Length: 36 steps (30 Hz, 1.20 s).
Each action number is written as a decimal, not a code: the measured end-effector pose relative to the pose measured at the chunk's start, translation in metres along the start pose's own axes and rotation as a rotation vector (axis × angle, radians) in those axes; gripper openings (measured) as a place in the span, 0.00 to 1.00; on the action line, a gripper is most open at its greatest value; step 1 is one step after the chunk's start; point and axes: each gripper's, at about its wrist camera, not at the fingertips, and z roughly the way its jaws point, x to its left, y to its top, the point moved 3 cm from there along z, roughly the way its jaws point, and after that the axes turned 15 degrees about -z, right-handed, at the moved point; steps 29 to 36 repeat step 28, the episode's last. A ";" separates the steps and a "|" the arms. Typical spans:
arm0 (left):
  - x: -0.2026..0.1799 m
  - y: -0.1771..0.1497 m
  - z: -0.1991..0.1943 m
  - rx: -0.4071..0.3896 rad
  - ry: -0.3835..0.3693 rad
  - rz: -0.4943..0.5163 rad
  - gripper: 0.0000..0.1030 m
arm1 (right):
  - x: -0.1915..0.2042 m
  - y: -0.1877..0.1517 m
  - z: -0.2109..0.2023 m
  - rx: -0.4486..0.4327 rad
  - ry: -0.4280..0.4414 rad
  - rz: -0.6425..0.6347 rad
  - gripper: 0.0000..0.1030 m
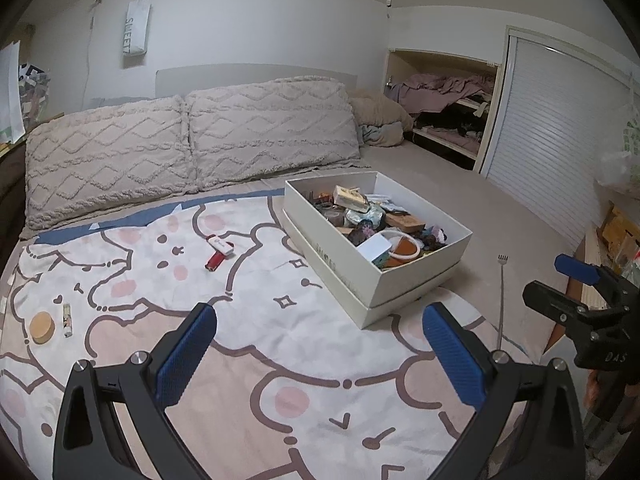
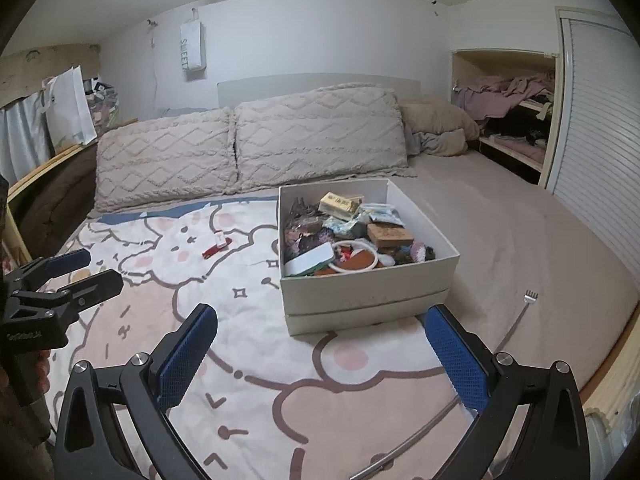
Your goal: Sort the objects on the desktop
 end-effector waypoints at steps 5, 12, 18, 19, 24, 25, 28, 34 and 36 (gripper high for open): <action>0.004 -0.005 -0.001 0.000 0.009 -0.007 1.00 | 0.003 -0.004 0.002 0.010 0.006 -0.007 1.00; 0.009 -0.006 -0.003 -0.001 0.016 -0.012 1.00 | 0.007 -0.006 0.004 0.018 0.013 -0.009 1.00; 0.009 -0.008 -0.003 -0.002 0.025 -0.008 1.00 | 0.008 -0.008 0.004 0.022 0.017 -0.013 1.00; 0.009 -0.008 -0.002 -0.001 0.027 -0.008 1.00 | 0.008 -0.008 0.003 0.022 0.017 -0.014 1.00; 0.009 -0.009 -0.004 -0.003 0.016 -0.012 1.00 | 0.008 -0.008 0.003 0.020 0.018 -0.010 1.00; 0.010 -0.009 -0.004 -0.005 0.010 -0.013 1.00 | 0.007 -0.008 0.003 0.020 0.017 -0.009 1.00; 0.010 -0.010 -0.005 -0.005 0.012 -0.010 1.00 | 0.006 -0.009 0.004 0.021 0.019 -0.007 1.00; 0.010 -0.010 -0.005 -0.005 0.012 -0.010 1.00 | 0.006 -0.009 0.004 0.021 0.019 -0.007 1.00; 0.010 -0.010 -0.005 -0.005 0.012 -0.010 1.00 | 0.006 -0.009 0.004 0.021 0.019 -0.007 1.00</action>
